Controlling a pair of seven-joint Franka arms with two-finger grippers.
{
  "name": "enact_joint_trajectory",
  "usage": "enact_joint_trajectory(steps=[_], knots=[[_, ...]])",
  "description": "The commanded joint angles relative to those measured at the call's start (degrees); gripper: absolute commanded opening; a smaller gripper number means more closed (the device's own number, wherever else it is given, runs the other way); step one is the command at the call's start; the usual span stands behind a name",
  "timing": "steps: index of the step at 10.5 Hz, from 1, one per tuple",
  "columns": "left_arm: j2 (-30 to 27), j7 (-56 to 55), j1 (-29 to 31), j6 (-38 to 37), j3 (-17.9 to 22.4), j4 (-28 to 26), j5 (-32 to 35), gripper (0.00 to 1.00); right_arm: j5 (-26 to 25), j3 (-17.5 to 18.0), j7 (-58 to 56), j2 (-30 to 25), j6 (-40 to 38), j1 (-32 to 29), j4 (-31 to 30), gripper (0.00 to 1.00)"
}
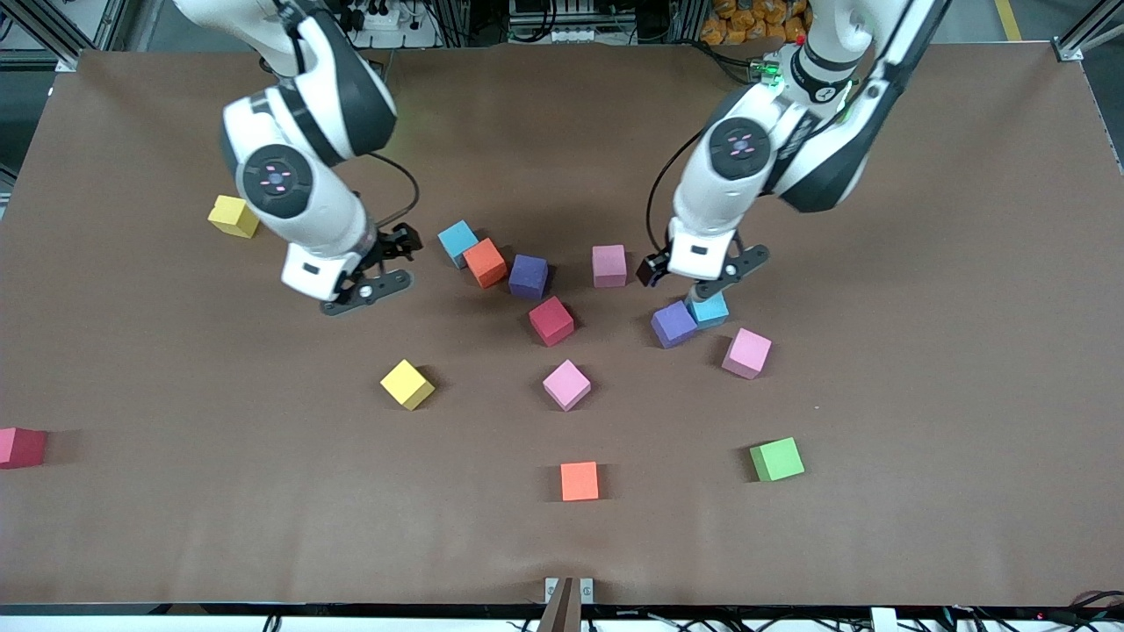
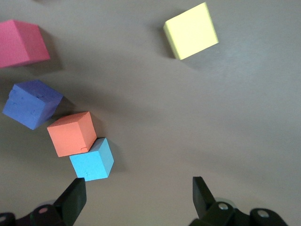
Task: Form number 2 with 11 blocks
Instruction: 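Reach the right gripper to the orange cube while the left gripper reaches the pink cube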
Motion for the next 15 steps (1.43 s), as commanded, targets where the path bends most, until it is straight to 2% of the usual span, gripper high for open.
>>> enact_joint_trajectory(steps=[1, 3, 5, 10, 15], knots=[[3.6, -3.2, -2.2, 3.2, 0.3, 0.8, 3.0, 1.0, 1.7, 0.0, -0.1, -2.0, 5.3, 2.9, -4.9, 1.0], [4.8, -1.1, -3.0, 6.7, 0.3, 0.8, 3.9, 1.0, 4.5, 2.1, -0.2, -2.0, 11.9, 4.4, -9.3, 1.0], [7.9, 4.5, -3.1, 9.6, -0.5, 1.2, 7.0, 1.0, 5.8, 4.0, -0.1, -1.2, 26.1, 6.1, -16.5, 1.0], [12.0, 3.8, -7.1, 10.1, -1.0, 3.1, 6.5, 1.0, 5.8, 4.9, 0.9, 3.9, 41.2, 11.1, -21.5, 1.0], [14.6, 4.8, -9.2, 10.1, -0.9, 3.4, 7.2, 1.0, 5.8, 4.2, 0.1, 7.0, 43.5, 11.1, -22.0, 1.0]])
